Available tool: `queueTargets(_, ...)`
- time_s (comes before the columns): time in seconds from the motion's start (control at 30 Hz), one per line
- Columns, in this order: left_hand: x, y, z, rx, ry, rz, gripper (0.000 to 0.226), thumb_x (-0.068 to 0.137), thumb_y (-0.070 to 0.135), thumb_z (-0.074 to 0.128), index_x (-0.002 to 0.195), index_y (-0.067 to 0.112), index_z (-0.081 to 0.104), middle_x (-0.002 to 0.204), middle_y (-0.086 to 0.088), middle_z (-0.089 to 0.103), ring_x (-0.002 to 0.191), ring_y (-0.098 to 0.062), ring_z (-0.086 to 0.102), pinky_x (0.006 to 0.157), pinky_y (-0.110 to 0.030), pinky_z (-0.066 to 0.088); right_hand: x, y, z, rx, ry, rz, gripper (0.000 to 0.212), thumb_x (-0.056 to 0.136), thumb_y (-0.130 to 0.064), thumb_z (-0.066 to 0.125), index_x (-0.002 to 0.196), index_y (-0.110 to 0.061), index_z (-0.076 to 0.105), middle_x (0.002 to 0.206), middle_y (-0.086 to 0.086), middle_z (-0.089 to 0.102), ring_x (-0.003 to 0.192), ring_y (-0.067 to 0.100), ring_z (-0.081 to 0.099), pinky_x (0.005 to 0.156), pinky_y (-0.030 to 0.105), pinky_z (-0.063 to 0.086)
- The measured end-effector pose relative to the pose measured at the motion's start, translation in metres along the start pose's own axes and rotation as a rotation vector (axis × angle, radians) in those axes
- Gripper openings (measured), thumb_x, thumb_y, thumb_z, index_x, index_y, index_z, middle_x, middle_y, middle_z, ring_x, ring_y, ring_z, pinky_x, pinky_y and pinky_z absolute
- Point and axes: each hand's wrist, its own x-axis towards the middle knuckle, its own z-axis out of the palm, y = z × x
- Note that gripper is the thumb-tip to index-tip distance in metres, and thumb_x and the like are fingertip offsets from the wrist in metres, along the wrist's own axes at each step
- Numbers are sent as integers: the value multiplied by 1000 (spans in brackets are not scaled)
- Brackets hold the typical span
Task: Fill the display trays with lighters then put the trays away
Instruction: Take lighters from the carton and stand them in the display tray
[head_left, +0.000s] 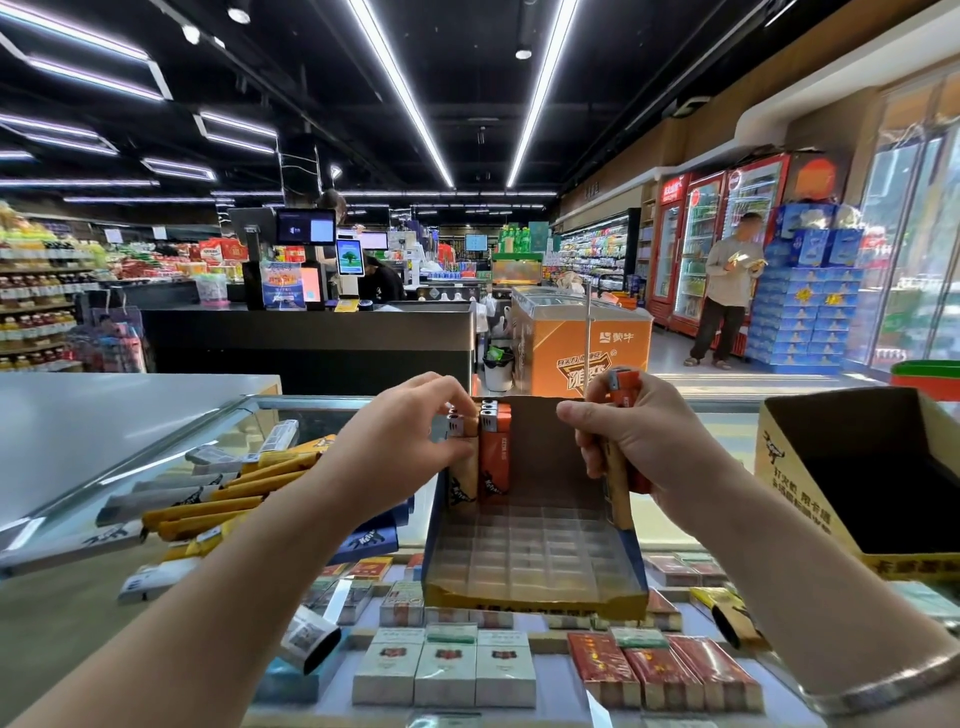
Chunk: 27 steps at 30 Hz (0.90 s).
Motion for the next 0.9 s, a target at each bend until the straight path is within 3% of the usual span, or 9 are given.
queueTargets(0.1,-1,-2,3,-23,-16,-44,35,78,27,70,105,32,49,104,15,54,96,-6,56,75,-18,51,1,-1,-1,31,-38,12,19,78,-6,69,78,-11,51,52,4,55,45,17,53,46,27,48)
queueTargets(0.2,-1,3,5,0,33,-35,43,77,39,67,114,29,49,112,16,50,101,-4,51,81,-25,50,0,-4,-1,92,-147,43,27,71,2,70,84,-12,49,61,3,57,53,17,55,52,27,47)
queueTargets(0.3,-2,18,2,-114,95,26,36,73,57,53,102,36,55,108,19,53,98,0,53,82,-28,51,-2,-6,2,116,-265,54,42,65,13,65,92,-14,47,74,6,54,66,18,53,57,26,47)
queueTargets(0.4,-4,31,2,-192,115,86,30,71,62,48,89,40,58,92,20,59,88,0,56,79,-31,52,-6,-7,6,56,-380,74,53,59,8,59,101,-19,41,86,14,46,72,19,51,57,25,47)
queueTargets(0.63,-5,40,3,-135,71,111,41,67,67,46,96,41,59,89,22,57,94,-4,51,79,-31,48,-10,-10,12,-87,-486,92,61,65,5,56,108,-34,37,98,18,45,77,18,54,56,24,49)
queueTargets(0.77,-5,38,5,-144,38,98,34,73,53,61,100,33,65,91,21,53,94,-5,50,78,-26,46,-10,-10,13,-90,-478,82,65,76,19,50,109,-35,35,100,18,46,75,17,56,55,23,50)
queueTargets(0.9,-6,41,10,-305,-23,40,17,76,33,68,92,30,62,94,18,51,88,-6,53,75,-29,52,-11,-10,17,-139,-472,59,64,78,20,48,111,-33,32,97,15,50,76,13,57,60,22,50)
